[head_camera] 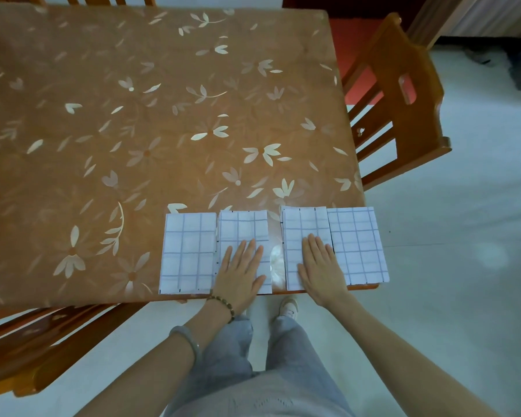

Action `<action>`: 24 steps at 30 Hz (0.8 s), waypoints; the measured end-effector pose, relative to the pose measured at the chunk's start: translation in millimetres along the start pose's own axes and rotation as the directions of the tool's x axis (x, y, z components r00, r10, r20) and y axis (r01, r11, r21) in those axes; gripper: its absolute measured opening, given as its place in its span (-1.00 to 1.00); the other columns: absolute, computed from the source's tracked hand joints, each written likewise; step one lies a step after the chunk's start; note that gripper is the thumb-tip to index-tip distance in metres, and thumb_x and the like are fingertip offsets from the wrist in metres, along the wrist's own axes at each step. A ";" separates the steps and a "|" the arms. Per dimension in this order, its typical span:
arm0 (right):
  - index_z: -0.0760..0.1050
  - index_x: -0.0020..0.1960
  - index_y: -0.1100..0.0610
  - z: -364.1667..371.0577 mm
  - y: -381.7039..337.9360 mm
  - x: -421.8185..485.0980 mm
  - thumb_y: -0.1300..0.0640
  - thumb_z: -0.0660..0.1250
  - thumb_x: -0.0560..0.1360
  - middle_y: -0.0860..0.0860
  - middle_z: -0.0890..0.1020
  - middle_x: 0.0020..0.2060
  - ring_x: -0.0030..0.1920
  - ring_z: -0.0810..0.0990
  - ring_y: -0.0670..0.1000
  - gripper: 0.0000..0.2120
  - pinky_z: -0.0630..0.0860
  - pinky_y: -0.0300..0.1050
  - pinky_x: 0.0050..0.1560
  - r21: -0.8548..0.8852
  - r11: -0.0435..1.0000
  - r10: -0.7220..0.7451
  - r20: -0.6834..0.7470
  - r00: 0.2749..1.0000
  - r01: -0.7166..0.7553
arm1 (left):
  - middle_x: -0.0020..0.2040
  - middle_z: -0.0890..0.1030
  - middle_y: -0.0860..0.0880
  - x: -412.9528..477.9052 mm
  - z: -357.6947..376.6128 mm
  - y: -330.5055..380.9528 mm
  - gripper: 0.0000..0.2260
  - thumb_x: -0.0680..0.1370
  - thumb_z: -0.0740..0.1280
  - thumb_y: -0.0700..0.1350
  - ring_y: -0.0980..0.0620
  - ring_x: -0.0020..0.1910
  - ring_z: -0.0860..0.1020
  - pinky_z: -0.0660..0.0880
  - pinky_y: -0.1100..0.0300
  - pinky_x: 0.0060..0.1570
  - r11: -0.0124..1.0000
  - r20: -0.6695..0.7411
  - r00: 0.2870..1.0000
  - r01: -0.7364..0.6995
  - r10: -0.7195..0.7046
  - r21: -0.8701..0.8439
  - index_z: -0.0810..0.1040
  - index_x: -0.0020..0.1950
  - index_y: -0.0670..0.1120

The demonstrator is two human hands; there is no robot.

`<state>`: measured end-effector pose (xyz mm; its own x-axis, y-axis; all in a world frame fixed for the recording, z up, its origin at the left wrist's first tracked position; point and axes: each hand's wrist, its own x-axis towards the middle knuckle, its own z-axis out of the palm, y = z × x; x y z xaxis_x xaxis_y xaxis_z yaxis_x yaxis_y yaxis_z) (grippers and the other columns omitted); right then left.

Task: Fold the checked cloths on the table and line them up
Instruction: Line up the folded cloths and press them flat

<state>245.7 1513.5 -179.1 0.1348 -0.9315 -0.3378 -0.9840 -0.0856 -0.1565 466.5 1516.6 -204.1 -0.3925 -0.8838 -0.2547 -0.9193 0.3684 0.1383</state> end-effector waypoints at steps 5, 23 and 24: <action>0.11 0.50 0.28 7.5 -10.4 3.3 -0.21 -0.45 0.54 0.20 0.18 0.49 0.50 0.14 0.18 -0.20 -0.06 0.05 0.44 -0.011 1.000 0.000 -0.001 1.000 0.000 | 0.49 0.30 -0.13 2.6 1.4 2.5 -0.44 0.59 -0.04 0.18 -0.10 0.48 0.18 -0.01 -0.07 0.43 1.000 0.043 0.999 0.023 -0.022 -0.011 0.14 0.51 -0.08; 0.12 0.53 0.14 -6.0 86.0 -20.4 -0.08 0.00 0.62 0.29 0.18 0.47 0.47 0.14 0.30 -0.46 0.13 0.28 0.40 0.042 0.882 0.472 -0.061 0.880 -0.470 | 0.52 0.23 -0.10 18.9 -4.7 34.3 -0.45 0.60 -0.14 0.28 -0.14 0.50 0.15 -0.08 -0.13 0.42 0.998 0.052 0.997 -0.053 0.055 -0.042 0.09 0.53 0.08; 0.02 0.55 0.11 -1.3 85.1 -19.8 -0.08 0.01 0.62 0.27 0.10 0.50 0.49 0.08 0.28 -0.44 0.08 0.23 0.44 0.029 0.889 0.459 -0.023 0.888 -0.458 | 0.51 0.24 -0.11 19.8 -2.9 34.9 -0.45 0.59 -0.14 0.28 -0.14 0.49 0.15 -0.05 -0.15 0.44 0.998 0.066 0.997 -0.045 0.047 -0.032 0.10 0.53 0.07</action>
<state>159.1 1524.2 -184.5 -0.3342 -0.8748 -0.3508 -0.9326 0.3608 -0.0112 426.8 1511.1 -201.5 -0.4363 -0.8445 -0.3104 -0.8993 0.3986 0.1798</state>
